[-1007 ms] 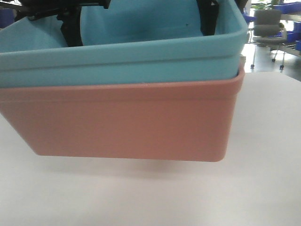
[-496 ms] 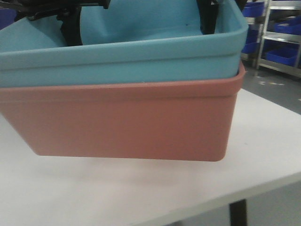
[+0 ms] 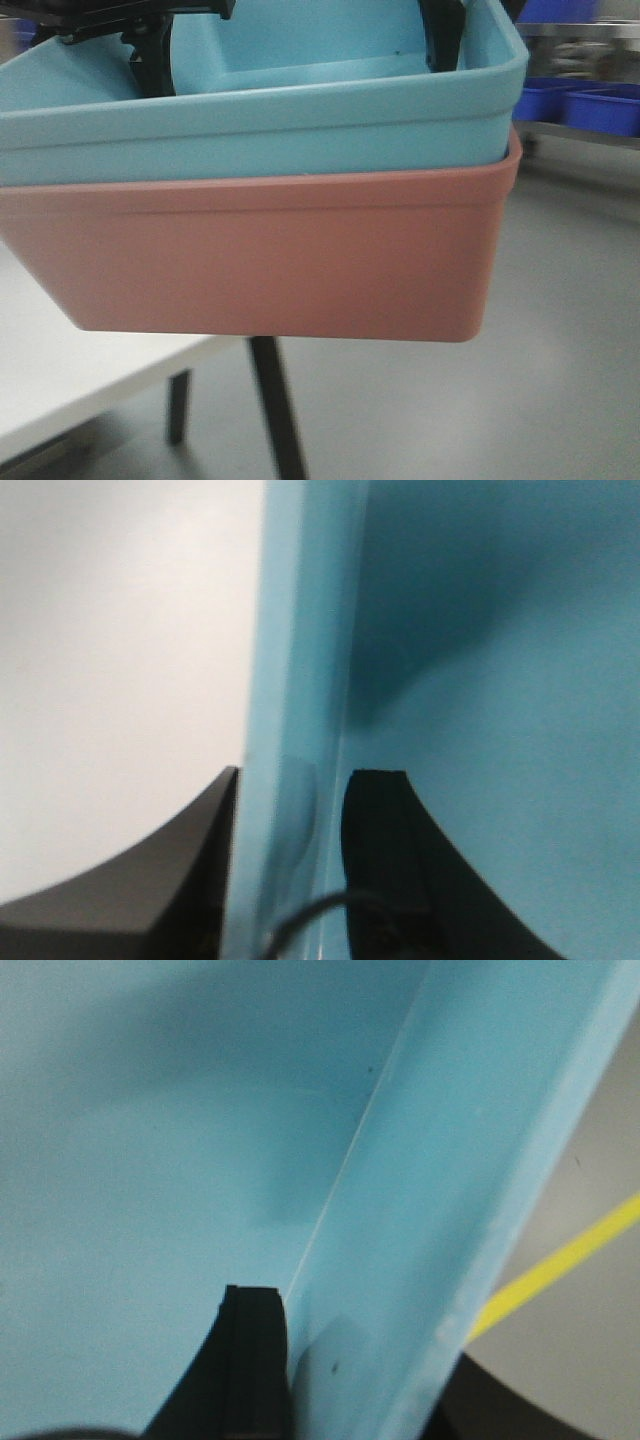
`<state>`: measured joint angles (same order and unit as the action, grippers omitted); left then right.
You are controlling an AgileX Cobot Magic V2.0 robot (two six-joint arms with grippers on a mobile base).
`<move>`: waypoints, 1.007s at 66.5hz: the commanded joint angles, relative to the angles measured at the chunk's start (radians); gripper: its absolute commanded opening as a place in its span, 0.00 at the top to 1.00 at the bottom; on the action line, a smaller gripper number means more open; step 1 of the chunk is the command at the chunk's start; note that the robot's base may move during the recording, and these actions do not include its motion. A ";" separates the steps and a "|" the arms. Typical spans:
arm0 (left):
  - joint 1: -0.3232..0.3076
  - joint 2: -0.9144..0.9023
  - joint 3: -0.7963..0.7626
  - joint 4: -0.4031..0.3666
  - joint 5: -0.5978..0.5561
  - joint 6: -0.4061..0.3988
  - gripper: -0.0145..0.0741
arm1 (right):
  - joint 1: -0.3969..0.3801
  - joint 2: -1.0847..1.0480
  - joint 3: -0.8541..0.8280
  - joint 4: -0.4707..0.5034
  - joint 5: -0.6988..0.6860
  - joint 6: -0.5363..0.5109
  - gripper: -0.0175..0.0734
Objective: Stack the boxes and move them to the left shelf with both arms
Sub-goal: 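Hold the stacked bins with both grippers while the base drives away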
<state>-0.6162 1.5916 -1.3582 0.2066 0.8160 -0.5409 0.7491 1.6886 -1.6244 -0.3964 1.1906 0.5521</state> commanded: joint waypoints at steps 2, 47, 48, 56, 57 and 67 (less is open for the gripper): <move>-0.062 -0.055 -0.058 -0.101 -0.243 0.044 0.84 | 0.036 -0.036 -0.047 0.072 -0.272 -0.027 0.75; -0.062 -0.055 -0.058 -0.101 -0.243 0.044 0.84 | 0.036 -0.036 -0.047 0.072 -0.271 -0.027 0.75; -0.062 -0.055 -0.058 -0.101 -0.243 0.044 0.85 | 0.036 -0.036 -0.047 0.072 -0.271 -0.027 0.75; -0.062 -0.055 -0.058 -0.101 -0.243 0.044 0.84 | 0.036 -0.036 -0.047 0.072 -0.271 -0.027 0.75; -0.062 -0.055 -0.058 -0.101 -0.243 0.044 0.84 | 0.036 -0.036 -0.047 0.072 -0.271 -0.027 0.75; -0.062 -0.055 -0.058 -0.101 -0.243 0.044 0.84 | 0.036 -0.036 -0.047 0.072 -0.271 -0.027 0.75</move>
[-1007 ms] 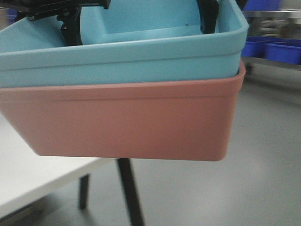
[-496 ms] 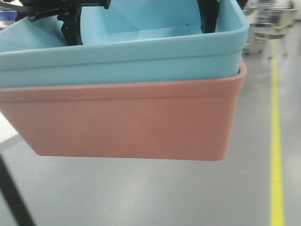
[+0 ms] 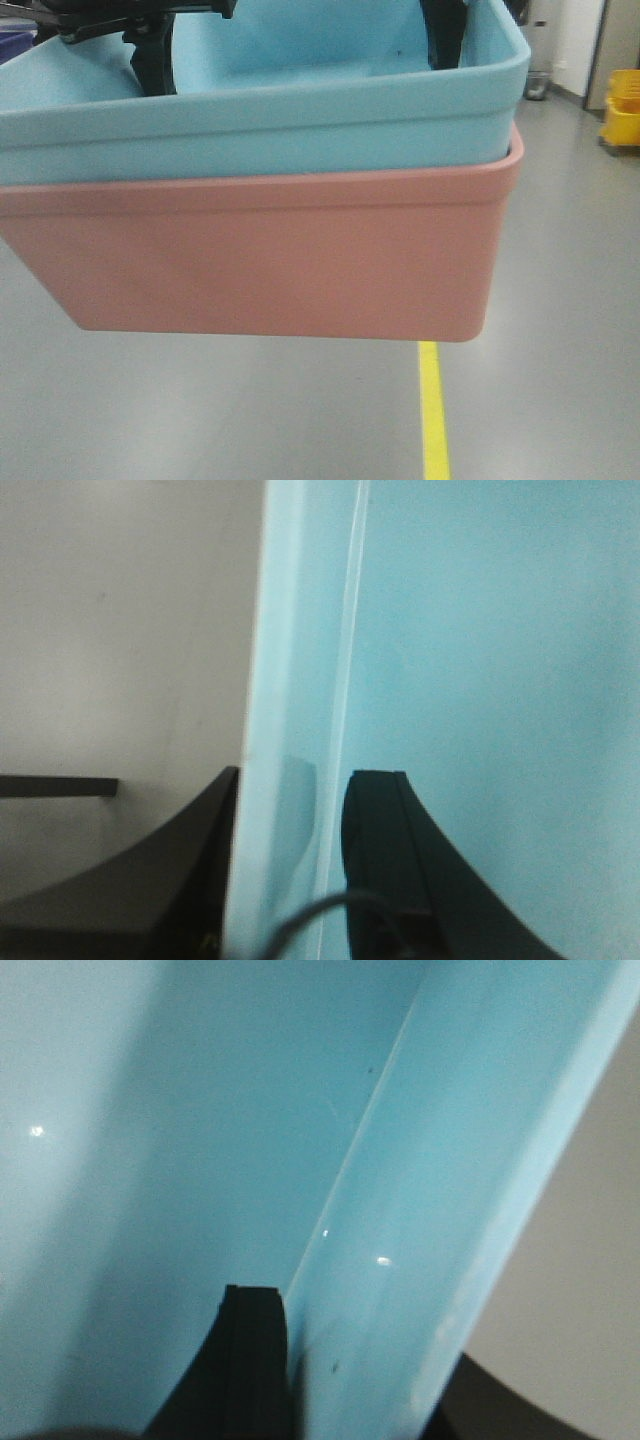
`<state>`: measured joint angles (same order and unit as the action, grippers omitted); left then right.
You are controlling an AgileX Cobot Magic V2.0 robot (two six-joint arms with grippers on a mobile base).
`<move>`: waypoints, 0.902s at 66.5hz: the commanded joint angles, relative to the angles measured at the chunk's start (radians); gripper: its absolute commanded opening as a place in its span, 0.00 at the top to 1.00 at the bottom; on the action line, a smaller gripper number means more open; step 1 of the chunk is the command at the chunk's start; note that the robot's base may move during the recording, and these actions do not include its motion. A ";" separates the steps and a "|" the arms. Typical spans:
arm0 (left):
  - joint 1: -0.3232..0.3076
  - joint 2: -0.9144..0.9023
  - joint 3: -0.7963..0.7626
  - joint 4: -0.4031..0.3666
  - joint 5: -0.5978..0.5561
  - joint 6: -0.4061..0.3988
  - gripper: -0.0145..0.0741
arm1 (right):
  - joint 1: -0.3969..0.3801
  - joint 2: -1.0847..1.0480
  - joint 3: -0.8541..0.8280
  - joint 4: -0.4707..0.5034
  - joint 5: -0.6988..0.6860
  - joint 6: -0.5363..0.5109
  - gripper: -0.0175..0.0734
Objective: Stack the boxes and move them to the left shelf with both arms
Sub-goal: 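Hold the stacked bins with both grippers while the base drives away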
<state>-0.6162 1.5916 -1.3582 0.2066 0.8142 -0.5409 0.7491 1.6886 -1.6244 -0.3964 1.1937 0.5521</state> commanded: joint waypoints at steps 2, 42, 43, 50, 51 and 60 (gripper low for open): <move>-0.062 -0.055 -0.058 -0.101 -0.241 0.044 0.85 | 0.036 -0.036 -0.047 0.072 -0.274 -0.027 0.75; -0.062 -0.055 -0.058 -0.101 -0.241 0.044 0.85 | 0.036 -0.036 -0.047 0.072 -0.274 -0.027 0.75; -0.062 -0.055 -0.058 -0.101 -0.241 0.044 0.85 | 0.036 -0.036 -0.047 0.072 -0.274 -0.027 0.75; -0.062 -0.055 -0.058 -0.101 -0.241 0.044 0.85 | 0.036 -0.036 -0.047 0.072 -0.274 -0.027 0.75; -0.062 -0.055 -0.058 -0.101 -0.241 0.044 0.85 | 0.036 -0.036 -0.047 0.072 -0.274 -0.027 0.75; -0.062 -0.055 -0.058 -0.101 -0.241 0.044 0.85 | 0.036 -0.036 -0.047 0.072 -0.274 -0.027 0.75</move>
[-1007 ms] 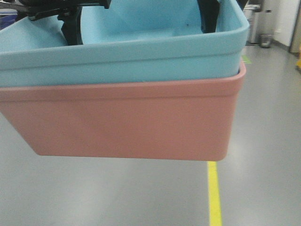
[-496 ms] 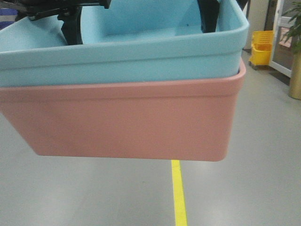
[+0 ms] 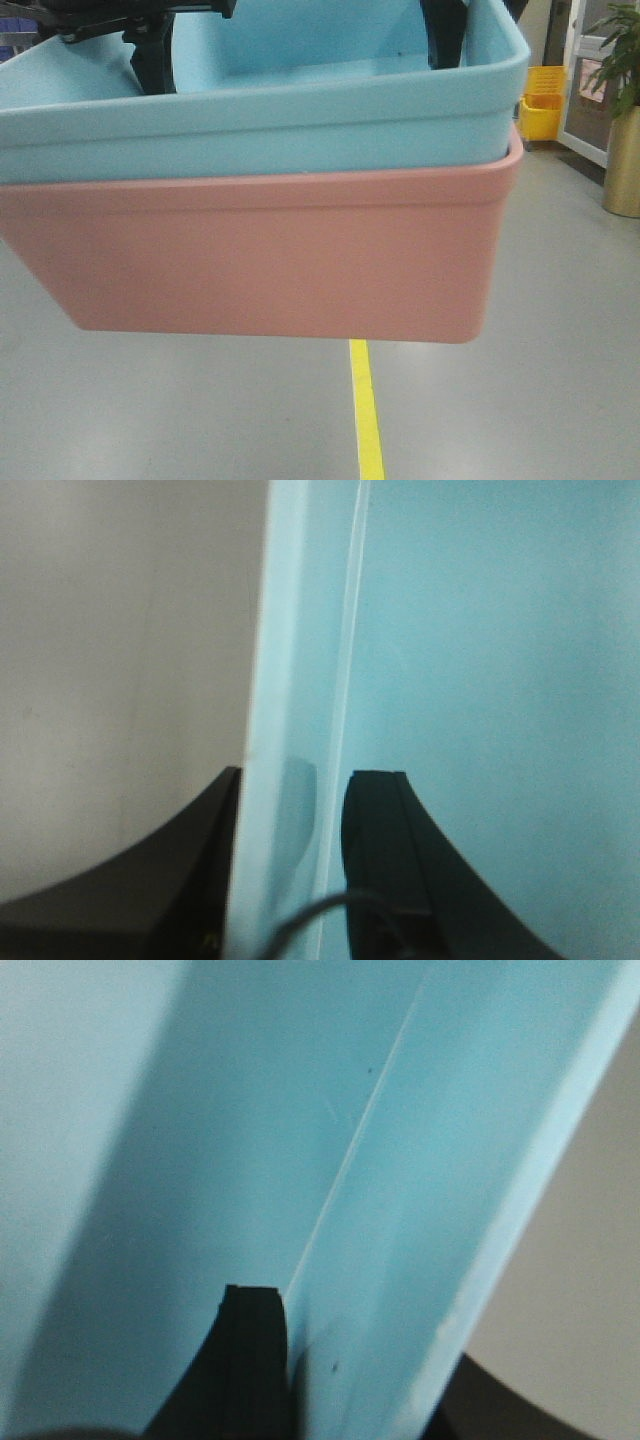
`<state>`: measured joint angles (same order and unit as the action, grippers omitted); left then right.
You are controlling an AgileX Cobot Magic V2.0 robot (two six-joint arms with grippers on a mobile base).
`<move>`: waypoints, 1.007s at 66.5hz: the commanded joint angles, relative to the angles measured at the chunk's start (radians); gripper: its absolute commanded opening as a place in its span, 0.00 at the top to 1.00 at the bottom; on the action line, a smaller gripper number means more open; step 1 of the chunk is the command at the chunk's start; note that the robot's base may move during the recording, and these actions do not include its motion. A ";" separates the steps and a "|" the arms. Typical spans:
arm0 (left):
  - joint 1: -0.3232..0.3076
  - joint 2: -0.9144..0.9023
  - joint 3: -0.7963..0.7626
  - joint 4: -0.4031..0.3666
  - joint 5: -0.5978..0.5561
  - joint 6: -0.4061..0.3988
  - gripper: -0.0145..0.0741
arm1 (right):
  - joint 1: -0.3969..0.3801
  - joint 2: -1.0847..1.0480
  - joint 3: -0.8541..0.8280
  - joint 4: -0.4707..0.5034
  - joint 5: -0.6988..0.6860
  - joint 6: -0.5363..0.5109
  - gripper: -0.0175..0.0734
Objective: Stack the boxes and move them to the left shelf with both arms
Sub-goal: 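Hold the stacked bins with both grippers while the base drives away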
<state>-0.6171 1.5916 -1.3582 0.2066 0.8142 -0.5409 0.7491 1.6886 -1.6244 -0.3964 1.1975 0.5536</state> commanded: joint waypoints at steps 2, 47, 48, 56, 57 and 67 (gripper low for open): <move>-0.061 -0.055 -0.058 -0.101 -0.241 0.044 0.85 | 0.036 -0.036 -0.047 0.072 -0.278 -0.028 0.75; -0.061 -0.055 -0.058 -0.101 -0.241 0.044 0.85 | 0.036 -0.036 -0.047 0.072 -0.278 -0.028 0.75; -0.061 -0.055 -0.058 -0.101 -0.241 0.044 0.85 | 0.036 -0.036 -0.047 0.072 -0.278 -0.028 0.75; -0.061 -0.055 -0.058 -0.101 -0.241 0.044 0.85 | 0.036 -0.036 -0.047 0.072 -0.277 -0.028 0.75; -0.061 -0.055 -0.058 -0.101 -0.241 0.044 0.85 | 0.036 -0.036 -0.047 0.072 -0.277 -0.028 0.75; -0.061 -0.055 -0.058 -0.101 -0.241 0.044 0.85 | 0.036 -0.036 -0.047 0.072 -0.277 -0.028 0.75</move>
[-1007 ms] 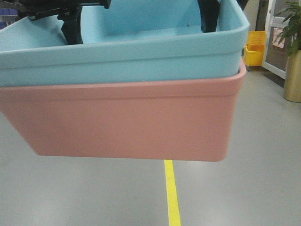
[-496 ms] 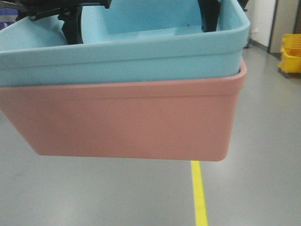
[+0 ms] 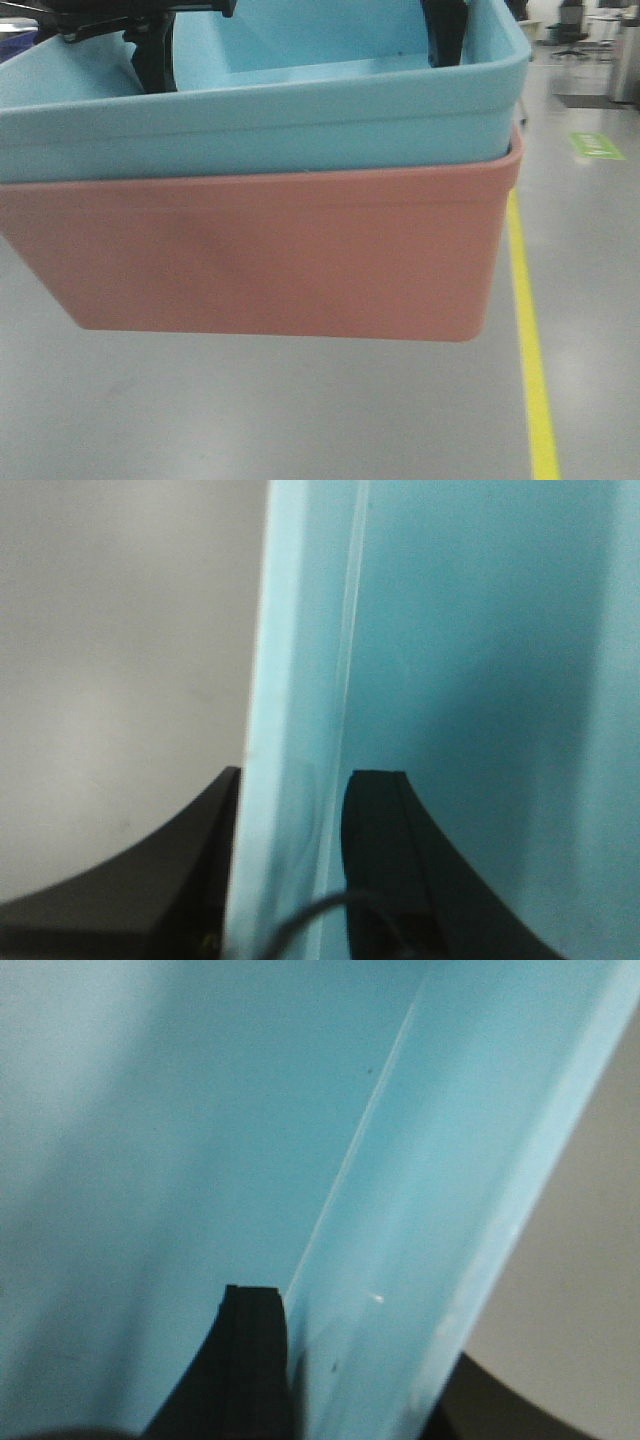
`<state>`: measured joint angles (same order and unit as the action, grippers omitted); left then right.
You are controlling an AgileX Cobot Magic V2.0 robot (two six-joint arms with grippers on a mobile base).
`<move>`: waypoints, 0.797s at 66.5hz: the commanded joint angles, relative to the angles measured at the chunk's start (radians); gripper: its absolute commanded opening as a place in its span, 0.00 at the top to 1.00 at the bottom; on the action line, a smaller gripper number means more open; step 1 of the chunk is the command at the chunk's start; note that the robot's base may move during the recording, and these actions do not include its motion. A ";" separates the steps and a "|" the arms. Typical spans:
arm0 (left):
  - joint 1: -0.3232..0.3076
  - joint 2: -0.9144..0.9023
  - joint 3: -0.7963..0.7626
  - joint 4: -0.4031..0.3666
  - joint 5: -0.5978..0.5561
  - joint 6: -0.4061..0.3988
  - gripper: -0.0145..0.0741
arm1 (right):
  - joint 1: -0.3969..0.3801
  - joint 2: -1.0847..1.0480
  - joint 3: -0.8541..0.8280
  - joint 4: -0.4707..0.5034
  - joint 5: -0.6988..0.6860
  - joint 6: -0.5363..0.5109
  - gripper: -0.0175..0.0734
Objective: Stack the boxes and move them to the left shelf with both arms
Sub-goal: 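Hold the stacked bins with both grippers while the base drives away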
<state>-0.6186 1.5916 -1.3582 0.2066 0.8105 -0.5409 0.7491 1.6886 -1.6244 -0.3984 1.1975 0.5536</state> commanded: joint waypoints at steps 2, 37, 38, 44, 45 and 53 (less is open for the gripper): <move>-0.060 -0.055 -0.058 -0.101 -0.238 0.044 0.85 | 0.036 -0.036 -0.047 0.074 -0.277 -0.028 0.75; -0.060 -0.055 -0.058 -0.101 -0.238 0.044 0.85 | 0.036 -0.036 -0.047 0.074 -0.275 -0.028 0.75; -0.060 -0.055 -0.058 -0.101 -0.238 0.044 0.85 | 0.036 -0.036 -0.047 0.074 -0.275 -0.028 0.75; -0.060 -0.055 -0.058 -0.101 -0.238 0.044 0.85 | 0.036 -0.036 -0.047 0.074 -0.275 -0.028 0.75; -0.060 -0.055 -0.058 -0.101 -0.238 0.044 0.85 | 0.036 -0.036 -0.047 0.074 -0.275 -0.028 0.75; -0.060 -0.055 -0.058 -0.101 -0.238 0.044 0.85 | 0.036 -0.036 -0.047 0.074 -0.275 -0.028 0.75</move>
<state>-0.6186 1.5939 -1.3582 0.2066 0.8105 -0.5409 0.7491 1.6886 -1.6244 -0.3984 1.1981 0.5536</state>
